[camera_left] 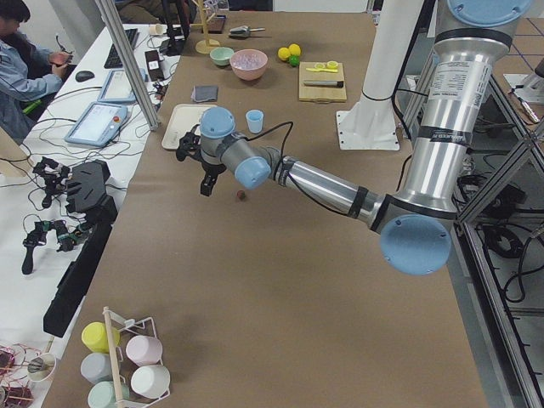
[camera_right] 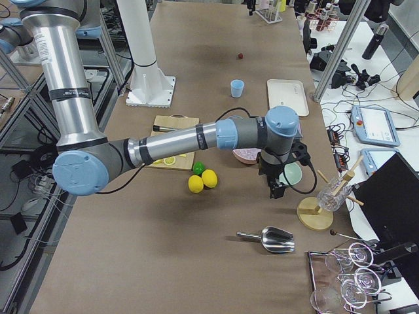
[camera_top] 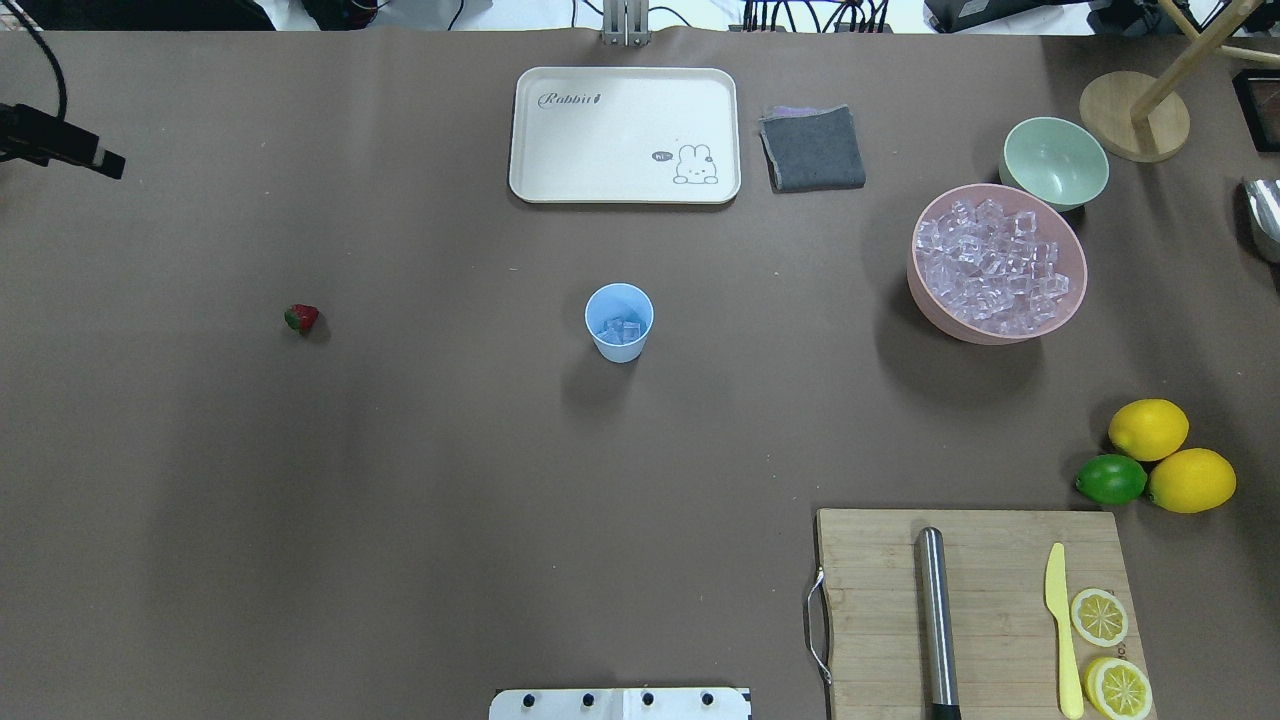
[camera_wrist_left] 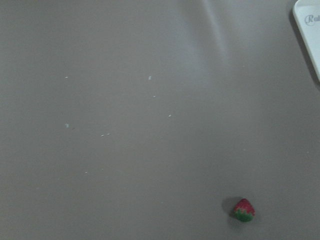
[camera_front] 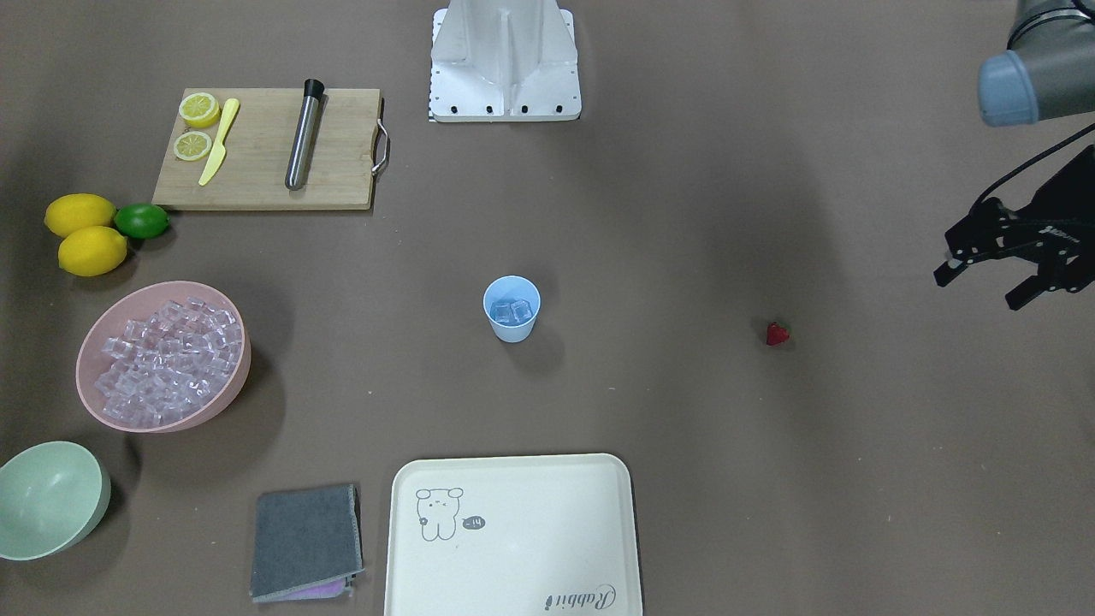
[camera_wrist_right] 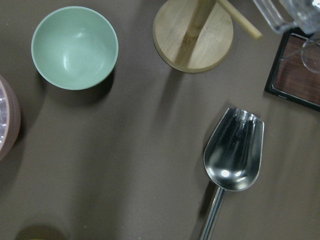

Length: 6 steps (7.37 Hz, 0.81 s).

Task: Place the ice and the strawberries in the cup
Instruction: 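Move the left gripper down over the red strawberry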

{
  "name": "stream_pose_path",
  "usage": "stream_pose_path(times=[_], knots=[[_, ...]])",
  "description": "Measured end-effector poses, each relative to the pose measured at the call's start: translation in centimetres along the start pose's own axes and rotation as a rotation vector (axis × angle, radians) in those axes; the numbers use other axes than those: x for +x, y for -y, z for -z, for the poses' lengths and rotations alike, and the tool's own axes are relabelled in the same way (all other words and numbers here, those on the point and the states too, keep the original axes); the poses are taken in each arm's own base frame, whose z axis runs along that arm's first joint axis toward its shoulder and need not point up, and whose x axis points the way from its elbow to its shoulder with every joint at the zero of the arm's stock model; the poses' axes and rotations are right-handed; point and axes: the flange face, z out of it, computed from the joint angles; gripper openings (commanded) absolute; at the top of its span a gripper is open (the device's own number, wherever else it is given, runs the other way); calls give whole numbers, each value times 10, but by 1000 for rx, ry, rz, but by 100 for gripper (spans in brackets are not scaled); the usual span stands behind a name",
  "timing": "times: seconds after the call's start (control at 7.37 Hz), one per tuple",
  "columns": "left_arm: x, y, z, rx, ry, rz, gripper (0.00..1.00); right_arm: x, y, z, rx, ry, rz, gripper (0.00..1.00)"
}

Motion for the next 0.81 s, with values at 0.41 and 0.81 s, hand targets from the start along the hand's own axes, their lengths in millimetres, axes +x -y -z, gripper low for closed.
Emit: stream_pose_path(times=[0.41,0.81], knots=[[87,-2,-63,-3,31,-83,97,38,-57,1,-3,4,-47,99],[93,-45,-132,-49,127,-115,97,38,-62,2,5,21,-50,99]])
